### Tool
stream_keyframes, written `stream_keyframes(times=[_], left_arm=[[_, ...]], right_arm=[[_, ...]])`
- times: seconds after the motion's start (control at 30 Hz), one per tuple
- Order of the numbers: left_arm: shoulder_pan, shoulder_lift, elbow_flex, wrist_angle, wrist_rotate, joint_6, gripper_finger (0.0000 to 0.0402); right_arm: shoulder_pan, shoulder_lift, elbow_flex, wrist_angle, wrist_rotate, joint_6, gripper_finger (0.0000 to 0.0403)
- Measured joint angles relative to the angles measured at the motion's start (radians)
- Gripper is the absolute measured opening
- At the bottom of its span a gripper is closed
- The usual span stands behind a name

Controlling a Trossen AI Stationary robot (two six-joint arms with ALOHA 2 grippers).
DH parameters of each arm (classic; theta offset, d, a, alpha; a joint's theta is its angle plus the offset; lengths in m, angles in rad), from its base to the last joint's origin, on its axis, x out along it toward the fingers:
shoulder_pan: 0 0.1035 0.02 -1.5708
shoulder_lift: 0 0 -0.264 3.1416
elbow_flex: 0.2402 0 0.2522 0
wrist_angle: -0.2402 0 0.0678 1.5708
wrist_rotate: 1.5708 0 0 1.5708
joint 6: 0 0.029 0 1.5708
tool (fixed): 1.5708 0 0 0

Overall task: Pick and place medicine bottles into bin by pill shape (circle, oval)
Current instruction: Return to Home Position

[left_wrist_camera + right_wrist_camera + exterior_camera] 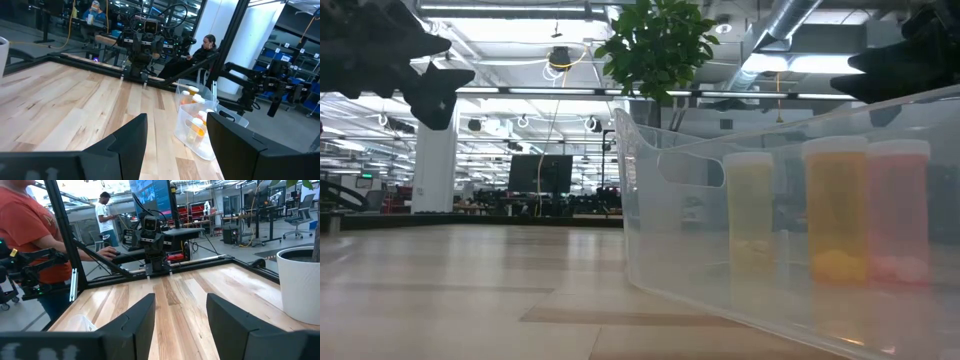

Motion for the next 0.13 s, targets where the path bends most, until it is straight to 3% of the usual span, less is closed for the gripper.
stream_keyframes(times=[0.13], left_arm=[[0.0,0.0,0.0,0.0,0.0,0.0,0.0198]], right_arm=[[0.0,0.0,0.0,0.0,0.0,0.0,0.0187]])
